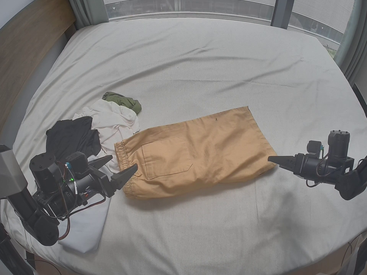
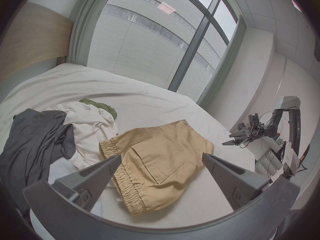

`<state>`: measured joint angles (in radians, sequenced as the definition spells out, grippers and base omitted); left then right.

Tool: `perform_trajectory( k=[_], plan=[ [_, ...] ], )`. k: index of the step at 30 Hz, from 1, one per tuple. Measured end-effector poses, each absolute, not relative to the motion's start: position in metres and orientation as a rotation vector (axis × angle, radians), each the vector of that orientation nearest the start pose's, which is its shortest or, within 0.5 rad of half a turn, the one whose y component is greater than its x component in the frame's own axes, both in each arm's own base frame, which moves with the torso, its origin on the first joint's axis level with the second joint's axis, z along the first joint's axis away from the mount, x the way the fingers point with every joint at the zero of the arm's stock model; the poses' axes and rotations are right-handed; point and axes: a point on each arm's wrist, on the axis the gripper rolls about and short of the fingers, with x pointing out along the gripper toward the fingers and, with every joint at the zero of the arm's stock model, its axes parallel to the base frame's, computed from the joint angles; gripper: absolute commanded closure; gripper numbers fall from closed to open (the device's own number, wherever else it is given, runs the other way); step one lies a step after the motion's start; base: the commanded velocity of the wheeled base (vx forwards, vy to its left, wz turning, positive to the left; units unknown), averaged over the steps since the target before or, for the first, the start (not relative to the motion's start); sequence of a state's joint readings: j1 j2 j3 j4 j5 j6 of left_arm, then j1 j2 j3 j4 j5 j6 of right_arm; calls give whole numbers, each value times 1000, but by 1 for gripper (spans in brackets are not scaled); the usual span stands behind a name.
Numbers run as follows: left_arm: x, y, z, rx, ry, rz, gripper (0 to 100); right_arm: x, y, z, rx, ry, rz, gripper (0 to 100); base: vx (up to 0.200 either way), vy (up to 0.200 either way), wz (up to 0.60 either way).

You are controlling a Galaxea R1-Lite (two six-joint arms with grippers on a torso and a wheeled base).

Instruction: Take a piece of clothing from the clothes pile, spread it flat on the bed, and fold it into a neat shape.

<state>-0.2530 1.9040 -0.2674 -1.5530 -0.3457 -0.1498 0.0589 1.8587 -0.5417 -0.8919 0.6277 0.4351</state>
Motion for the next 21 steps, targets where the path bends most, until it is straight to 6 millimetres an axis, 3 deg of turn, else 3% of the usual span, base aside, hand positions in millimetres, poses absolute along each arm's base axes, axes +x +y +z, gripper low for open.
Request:
perform_trajectory(
  k=[21],
  plan=[
    [253, -70, 96, -147, 126, -578, 0, 318, 40, 47, 548, 656, 525, 0, 0, 0, 0]
  ],
)
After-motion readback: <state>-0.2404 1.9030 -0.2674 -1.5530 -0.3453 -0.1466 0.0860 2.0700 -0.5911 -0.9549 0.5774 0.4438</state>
